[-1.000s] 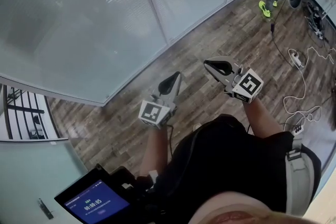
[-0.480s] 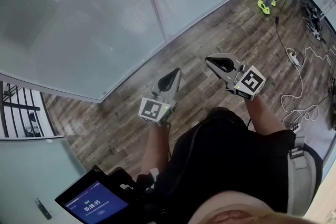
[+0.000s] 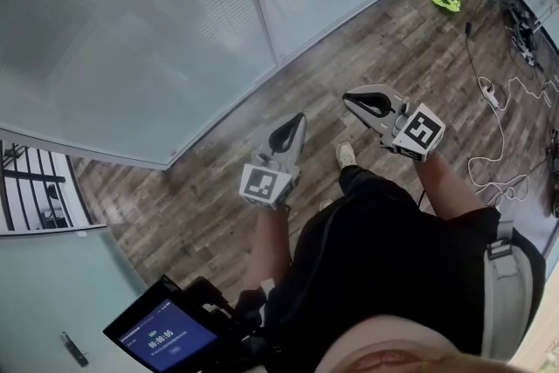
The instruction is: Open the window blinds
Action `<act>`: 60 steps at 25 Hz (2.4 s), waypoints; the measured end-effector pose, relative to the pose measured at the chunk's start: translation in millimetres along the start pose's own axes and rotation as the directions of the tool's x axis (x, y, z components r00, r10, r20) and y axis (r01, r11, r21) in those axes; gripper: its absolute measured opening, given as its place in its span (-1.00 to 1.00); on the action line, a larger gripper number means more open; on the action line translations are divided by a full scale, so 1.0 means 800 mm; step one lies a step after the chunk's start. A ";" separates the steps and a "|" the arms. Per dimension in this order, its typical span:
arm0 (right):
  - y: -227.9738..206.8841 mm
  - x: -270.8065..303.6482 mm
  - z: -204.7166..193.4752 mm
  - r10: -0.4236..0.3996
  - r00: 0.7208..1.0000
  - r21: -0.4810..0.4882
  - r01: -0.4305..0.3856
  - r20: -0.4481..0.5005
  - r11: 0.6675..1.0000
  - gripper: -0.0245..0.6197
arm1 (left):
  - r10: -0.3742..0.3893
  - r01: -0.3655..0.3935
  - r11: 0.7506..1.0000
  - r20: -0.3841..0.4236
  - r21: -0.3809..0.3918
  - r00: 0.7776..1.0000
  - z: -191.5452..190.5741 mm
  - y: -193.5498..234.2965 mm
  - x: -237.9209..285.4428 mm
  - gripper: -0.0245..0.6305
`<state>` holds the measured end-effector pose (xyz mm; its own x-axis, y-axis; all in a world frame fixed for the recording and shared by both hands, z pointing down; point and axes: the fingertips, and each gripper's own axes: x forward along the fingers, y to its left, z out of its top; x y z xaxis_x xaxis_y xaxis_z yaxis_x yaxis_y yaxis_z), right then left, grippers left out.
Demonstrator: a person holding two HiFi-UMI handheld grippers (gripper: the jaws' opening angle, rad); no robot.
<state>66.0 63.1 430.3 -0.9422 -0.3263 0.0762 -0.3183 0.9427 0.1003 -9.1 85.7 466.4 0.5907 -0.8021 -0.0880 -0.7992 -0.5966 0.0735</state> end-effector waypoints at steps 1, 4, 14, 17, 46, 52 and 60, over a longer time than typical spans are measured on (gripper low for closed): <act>0.000 0.004 -0.001 0.009 1.000 0.001 -0.009 -0.002 1.000 -0.90 | 0.007 -0.007 1.000 0.005 0.006 1.000 -0.001 0.002 0.000 -0.92; -0.003 0.020 0.004 0.037 0.999 0.006 -0.037 0.003 0.999 -0.90 | 0.034 -0.034 0.998 0.015 0.048 0.999 -0.003 0.016 0.000 -0.92; -0.049 0.079 0.021 0.152 0.987 -0.048 -0.149 0.053 0.988 -0.90 | 0.148 -0.149 0.987 0.020 0.065 0.989 0.026 0.074 0.024 -0.92; -0.087 0.092 0.021 0.181 0.981 -0.063 -0.176 0.075 0.982 -0.90 | 0.184 -0.185 0.979 0.023 0.081 0.983 0.030 0.094 0.052 -0.92; -0.300 0.124 -0.030 0.242 0.959 0.028 -0.249 0.145 0.968 -0.90 | 0.278 -0.260 0.953 -0.109 0.154 0.955 0.022 0.176 0.242 -0.92; -0.299 0.129 -0.026 0.231 0.961 0.014 -0.235 0.150 0.972 -0.90 | 0.280 -0.265 0.953 -0.092 0.148 0.956 0.026 0.187 0.238 -0.92; -0.306 0.148 -0.014 0.194 0.968 -0.014 -0.194 0.161 0.981 -0.90 | 0.230 -0.218 0.962 -0.058 0.163 0.972 0.040 0.211 0.251 -0.92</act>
<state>33.3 -207.2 425.9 -0.9903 -0.1219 -0.0670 -0.1280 0.9870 0.0971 -29.2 -175.5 429.5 0.3968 -0.9179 -0.0106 -0.9158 -0.3951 -0.0720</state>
